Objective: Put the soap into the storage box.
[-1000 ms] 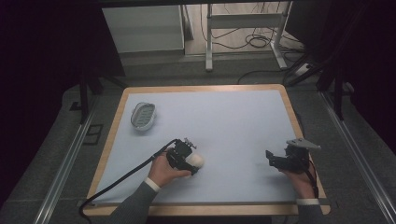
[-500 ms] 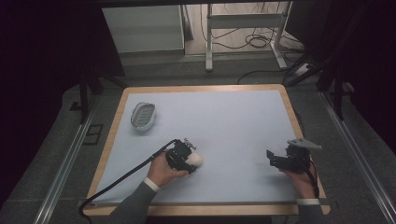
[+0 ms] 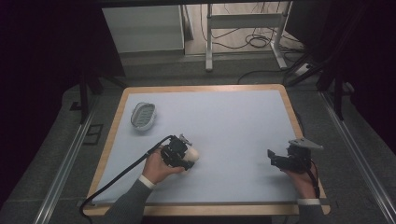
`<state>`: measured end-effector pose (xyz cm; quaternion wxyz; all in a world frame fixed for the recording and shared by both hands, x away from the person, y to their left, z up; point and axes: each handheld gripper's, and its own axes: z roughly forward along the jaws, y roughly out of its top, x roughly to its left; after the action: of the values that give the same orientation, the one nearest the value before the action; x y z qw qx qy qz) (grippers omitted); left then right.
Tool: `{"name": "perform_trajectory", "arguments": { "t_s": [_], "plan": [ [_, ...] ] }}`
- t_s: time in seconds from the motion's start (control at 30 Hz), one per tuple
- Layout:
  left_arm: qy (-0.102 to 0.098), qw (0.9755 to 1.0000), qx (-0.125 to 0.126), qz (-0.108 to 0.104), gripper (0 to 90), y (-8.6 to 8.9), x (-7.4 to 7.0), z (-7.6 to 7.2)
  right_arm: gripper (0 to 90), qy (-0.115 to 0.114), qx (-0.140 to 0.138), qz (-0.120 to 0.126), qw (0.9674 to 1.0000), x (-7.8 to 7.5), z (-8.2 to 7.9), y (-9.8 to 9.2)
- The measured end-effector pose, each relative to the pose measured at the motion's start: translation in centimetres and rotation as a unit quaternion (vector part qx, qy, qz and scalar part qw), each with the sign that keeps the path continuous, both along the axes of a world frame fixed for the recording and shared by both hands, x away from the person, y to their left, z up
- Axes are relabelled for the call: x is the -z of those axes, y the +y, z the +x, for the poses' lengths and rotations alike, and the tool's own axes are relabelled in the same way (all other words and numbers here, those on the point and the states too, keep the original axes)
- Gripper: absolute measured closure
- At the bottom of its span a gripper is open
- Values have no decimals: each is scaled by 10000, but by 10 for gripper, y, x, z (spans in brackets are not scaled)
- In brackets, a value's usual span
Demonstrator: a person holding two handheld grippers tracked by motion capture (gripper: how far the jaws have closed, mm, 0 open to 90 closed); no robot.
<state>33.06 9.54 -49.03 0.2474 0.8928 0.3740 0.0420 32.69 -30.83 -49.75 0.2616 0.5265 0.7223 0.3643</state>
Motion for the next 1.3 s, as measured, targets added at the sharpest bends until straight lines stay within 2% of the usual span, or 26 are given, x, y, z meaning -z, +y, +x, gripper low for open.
{"name": "perform_trajectory", "arguments": {
  "t_s": [0.4,0.87,1.3],
  "plan": [
    [-68,9999,-27,-81,499,9,-10,2,70,2,28,11,10000,-1,0,-2],
    [-300,9990,-174,-288,500,25,-27,4,71,-5,45,19,10000,-1,0,-3],
    [-387,9982,-265,-374,500,34,-35,7,71,-1,71,15,10000,0,0,-4]
  ]
}}
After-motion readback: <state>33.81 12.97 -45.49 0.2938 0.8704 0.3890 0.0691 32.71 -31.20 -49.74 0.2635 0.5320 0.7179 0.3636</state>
